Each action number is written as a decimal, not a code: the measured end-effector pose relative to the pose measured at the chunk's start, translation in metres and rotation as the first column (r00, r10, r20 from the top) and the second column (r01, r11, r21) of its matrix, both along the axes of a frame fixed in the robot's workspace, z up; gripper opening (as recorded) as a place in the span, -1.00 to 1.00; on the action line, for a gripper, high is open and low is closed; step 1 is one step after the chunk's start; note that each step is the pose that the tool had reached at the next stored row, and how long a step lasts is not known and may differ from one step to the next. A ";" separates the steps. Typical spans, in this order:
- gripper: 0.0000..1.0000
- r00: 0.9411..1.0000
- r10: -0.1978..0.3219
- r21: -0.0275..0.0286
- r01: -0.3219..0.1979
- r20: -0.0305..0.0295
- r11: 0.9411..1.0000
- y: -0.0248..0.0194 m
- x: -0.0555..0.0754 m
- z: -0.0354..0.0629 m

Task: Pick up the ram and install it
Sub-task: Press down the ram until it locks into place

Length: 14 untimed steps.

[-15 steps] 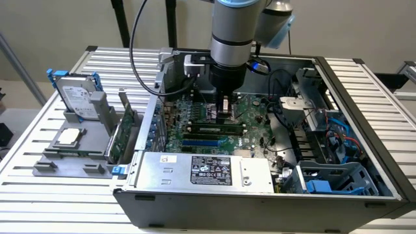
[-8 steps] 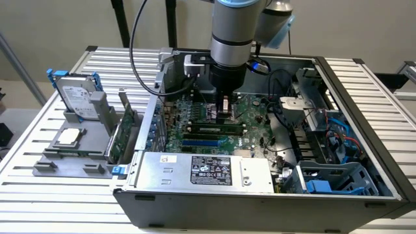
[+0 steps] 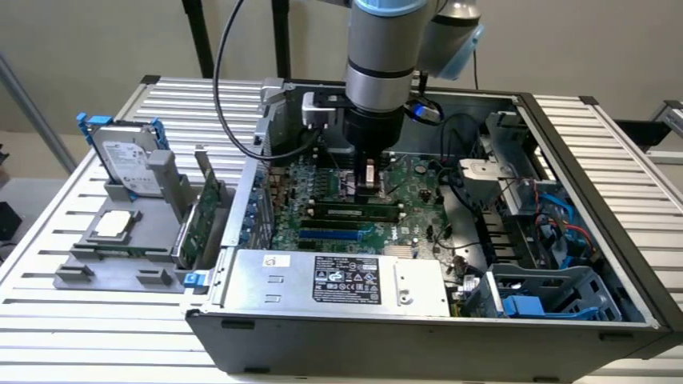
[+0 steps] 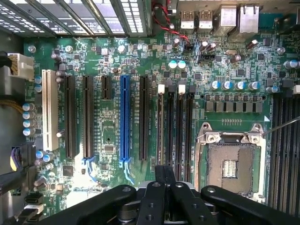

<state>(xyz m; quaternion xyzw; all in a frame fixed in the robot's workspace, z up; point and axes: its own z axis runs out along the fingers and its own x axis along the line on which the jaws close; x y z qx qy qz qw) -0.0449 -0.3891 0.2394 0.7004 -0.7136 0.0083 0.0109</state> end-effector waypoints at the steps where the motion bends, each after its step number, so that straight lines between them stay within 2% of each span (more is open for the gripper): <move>1: -1.00 1.000 0.000 0.002 0.000 0.000 1.000 0.0000 0.000 -0.0011; 8: -1.00 1.000 0.000 0.010 0.000 0.000 1.000 0.0000 0.000 -0.0080; 14: -1.00 1.000 0.000 0.012 0.000 0.000 1.000 -0.0001 0.000 -0.0136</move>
